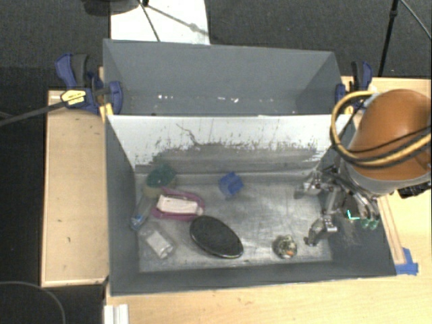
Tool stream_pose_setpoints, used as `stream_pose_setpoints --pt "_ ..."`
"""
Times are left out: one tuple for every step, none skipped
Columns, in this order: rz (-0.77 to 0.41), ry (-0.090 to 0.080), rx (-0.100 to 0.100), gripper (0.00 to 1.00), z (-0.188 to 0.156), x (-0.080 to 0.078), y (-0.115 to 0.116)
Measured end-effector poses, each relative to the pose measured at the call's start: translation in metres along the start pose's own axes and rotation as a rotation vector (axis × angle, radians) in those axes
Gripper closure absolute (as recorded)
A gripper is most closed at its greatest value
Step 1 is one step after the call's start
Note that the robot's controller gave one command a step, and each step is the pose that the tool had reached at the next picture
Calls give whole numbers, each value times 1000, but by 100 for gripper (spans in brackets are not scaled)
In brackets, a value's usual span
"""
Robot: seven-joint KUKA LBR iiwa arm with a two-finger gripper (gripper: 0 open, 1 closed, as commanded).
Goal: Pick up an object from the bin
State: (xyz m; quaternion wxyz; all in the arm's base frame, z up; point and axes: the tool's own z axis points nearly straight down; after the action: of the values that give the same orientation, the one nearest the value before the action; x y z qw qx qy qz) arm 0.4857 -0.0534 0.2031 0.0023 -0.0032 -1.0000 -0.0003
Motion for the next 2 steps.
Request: stream_pose_setpoints --pt "-79 2 -2 0 83 10 51" --pt "-124 -9 -4 0 80 3 131"
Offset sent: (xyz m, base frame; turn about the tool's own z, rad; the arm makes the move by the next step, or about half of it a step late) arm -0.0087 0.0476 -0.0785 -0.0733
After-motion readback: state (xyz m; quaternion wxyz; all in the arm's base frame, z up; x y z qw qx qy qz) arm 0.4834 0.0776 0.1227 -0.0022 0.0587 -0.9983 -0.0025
